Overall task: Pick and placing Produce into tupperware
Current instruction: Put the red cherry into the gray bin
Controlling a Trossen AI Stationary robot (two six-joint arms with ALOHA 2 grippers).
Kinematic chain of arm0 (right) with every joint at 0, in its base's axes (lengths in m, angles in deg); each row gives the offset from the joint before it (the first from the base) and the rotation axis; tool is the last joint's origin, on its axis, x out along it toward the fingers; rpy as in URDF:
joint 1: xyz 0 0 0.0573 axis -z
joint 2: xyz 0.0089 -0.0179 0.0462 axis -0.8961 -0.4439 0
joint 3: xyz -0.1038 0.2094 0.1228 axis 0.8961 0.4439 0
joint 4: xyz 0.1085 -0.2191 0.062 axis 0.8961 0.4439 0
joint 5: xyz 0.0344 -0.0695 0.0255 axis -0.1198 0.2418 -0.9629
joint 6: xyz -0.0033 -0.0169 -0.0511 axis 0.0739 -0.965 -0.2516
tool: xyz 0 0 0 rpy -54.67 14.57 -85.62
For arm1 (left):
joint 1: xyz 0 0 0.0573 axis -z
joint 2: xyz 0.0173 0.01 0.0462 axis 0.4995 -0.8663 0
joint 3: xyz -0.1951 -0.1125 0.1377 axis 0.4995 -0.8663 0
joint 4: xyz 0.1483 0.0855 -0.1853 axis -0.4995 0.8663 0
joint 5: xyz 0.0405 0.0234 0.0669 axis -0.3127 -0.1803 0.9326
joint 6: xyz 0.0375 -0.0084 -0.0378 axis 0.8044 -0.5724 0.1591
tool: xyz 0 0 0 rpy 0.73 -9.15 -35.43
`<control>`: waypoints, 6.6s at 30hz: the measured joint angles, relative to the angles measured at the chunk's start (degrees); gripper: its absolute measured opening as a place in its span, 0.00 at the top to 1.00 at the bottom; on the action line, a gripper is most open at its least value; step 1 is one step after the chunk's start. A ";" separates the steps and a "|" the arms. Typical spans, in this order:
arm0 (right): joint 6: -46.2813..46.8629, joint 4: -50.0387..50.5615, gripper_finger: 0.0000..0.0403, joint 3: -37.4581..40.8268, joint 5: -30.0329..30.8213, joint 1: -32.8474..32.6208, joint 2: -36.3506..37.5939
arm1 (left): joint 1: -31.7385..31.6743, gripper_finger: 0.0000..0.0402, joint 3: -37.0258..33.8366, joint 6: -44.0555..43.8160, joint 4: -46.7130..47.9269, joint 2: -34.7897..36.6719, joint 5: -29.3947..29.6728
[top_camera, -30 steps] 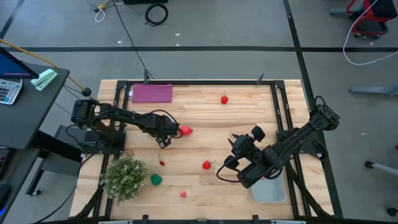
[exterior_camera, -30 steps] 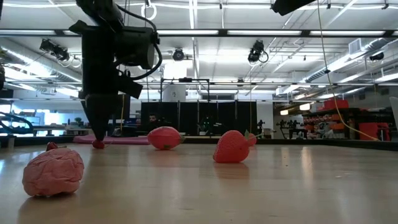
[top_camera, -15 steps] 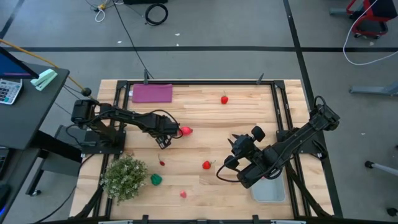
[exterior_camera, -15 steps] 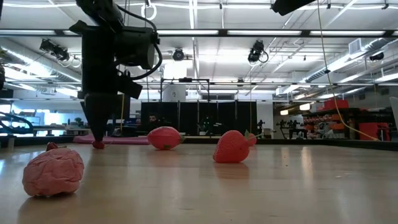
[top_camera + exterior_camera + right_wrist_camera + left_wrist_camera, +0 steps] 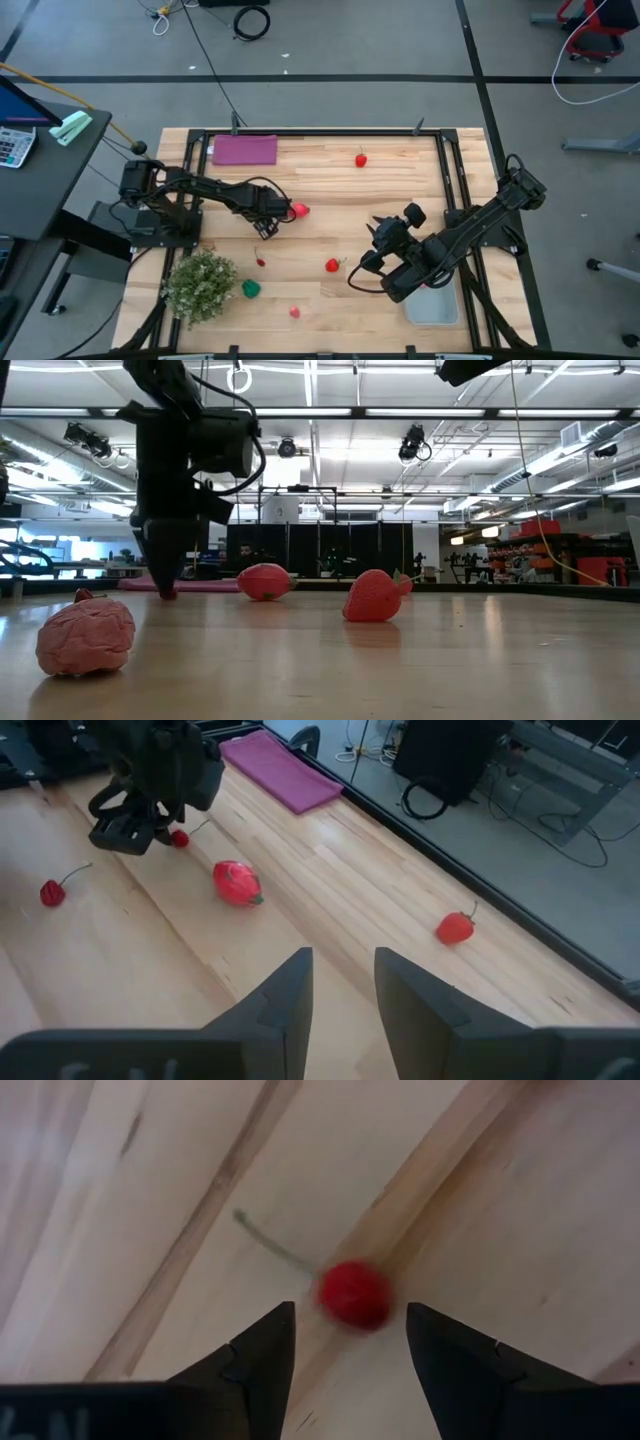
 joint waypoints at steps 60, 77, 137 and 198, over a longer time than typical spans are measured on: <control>-14.04 -0.56 0.71 -0.02 18.08 -0.17 1.56 | 23.04 0.98 21.17 20.69 -25.16 -0.77 19.93; -13.58 -0.56 0.74 -0.04 17.77 -0.02 13.57 | 17.05 0.98 28.02 32.19 -73.08 -21.77 -9.76; -15.21 -1.62 0.73 0.04 9.31 -0.02 14.16 | 12.72 0.65 66.55 43.43 -61.57 -54.43 -18.34; -10.46 -3.17 0.73 -0.90 0.66 -0.40 15.19 | 26.53 0.75 18.16 -1.94 22.13 6.20 -4.94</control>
